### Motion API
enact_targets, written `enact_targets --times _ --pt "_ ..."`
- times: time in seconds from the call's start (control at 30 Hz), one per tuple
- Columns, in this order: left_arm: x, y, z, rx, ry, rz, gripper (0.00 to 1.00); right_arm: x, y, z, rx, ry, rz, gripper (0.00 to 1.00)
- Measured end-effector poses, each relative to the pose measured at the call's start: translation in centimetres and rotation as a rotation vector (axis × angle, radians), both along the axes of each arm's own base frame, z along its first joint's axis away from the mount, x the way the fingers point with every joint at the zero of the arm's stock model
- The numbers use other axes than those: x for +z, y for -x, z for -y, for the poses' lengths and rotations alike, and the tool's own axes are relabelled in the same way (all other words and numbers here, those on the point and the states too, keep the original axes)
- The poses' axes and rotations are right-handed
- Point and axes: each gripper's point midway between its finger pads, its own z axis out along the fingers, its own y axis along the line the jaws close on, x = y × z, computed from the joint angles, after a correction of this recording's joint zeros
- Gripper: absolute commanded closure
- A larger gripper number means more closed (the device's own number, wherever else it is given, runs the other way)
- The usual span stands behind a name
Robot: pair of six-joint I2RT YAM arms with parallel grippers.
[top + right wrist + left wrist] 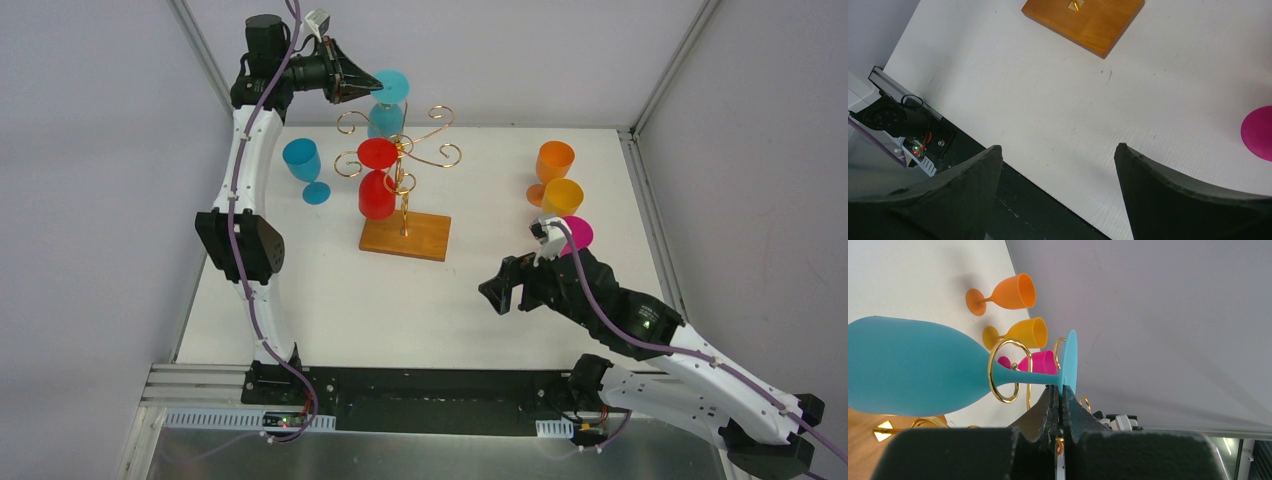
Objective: Take the wine glass off the wine glass rack
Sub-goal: Pick up the wine glass from the wine rack.
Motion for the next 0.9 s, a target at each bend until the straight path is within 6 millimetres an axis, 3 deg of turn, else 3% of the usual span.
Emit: enact_targets --times 0.37,0.7,0.9 --pt "-1.2 -1.1 0.1 0.0 -0.001 -0.02 1.0 -0.2 -0.1 -0.1 0.0 0.008 -0.005 0.14" --pt "-0.6 -1.2 0.6 -0.011 0.001 0.01 1.0 -0.3 -0.1 -0.1 0.0 0.01 -0.006 0.13" --pt "-1.6 -1.8 1.0 -0.018 0.0 -0.005 1.0 -0.3 -0.1 -0.1 0.0 0.008 -0.005 0.14"
